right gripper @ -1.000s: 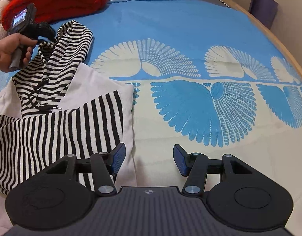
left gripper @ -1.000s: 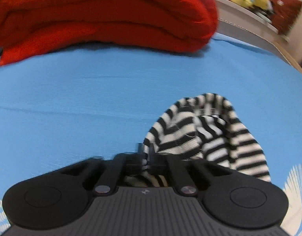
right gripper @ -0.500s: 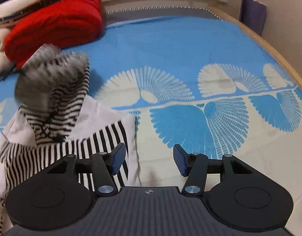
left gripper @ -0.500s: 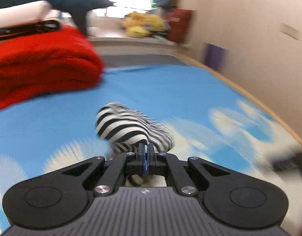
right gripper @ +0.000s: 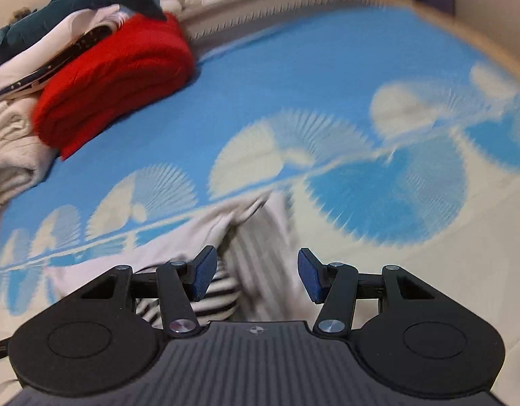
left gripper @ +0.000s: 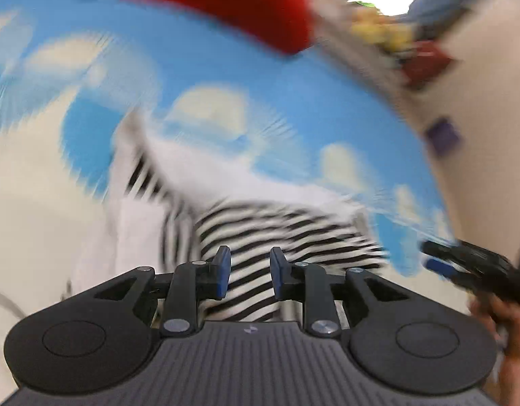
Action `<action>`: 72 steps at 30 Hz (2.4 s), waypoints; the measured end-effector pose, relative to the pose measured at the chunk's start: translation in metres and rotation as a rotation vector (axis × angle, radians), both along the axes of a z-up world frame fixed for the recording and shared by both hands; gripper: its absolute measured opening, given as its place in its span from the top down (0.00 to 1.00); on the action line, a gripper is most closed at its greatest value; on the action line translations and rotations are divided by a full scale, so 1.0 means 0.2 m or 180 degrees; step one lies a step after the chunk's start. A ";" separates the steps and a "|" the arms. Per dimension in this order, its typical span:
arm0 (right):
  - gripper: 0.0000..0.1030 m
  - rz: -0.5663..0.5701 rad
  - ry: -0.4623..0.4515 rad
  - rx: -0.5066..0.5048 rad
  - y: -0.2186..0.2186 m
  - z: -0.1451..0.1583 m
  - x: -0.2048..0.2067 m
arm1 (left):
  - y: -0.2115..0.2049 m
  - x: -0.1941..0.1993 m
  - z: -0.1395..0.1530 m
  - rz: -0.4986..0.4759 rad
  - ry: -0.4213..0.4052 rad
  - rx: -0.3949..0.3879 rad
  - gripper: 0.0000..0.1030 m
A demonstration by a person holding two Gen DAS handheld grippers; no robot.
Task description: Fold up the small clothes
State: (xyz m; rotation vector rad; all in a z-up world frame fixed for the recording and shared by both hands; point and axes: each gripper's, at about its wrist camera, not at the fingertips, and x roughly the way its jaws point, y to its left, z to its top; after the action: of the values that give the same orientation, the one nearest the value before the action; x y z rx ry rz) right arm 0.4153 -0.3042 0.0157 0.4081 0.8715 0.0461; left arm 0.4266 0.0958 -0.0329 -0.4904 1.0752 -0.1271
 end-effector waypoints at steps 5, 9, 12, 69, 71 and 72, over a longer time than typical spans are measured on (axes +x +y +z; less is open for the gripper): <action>0.47 0.0104 0.0415 0.0305 0.09 -0.15 0.06 | -0.10 0.04 -0.23 0.0221 0.0614 0.0020 0.52; 0.47 0.0131 0.0544 0.0342 0.17 -0.21 0.11 | -0.14 0.06 -0.35 0.0192 0.0901 0.0027 0.51; 0.55 0.0162 0.0623 0.0416 0.20 -0.24 0.13 | -0.08 0.02 -0.37 0.0139 0.0933 -0.0142 0.85; 0.56 -0.0477 0.0122 0.0892 0.06 -0.14 -0.02 | 0.18 0.03 -0.10 0.0330 0.0205 -0.0086 0.80; 0.55 -0.0124 0.0279 0.1265 0.10 -0.20 0.03 | 0.15 0.03 -0.17 0.0281 0.0384 0.0014 0.80; 0.55 0.0007 0.0522 0.1402 0.13 -0.26 0.05 | 0.14 0.04 -0.22 0.0278 0.0553 0.0137 0.80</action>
State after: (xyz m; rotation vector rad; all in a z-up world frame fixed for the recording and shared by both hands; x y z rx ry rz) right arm 0.4245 -0.2784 -0.0362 0.8317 1.0243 0.2115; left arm 0.4339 0.1234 -0.0762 -0.5158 1.2217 0.0161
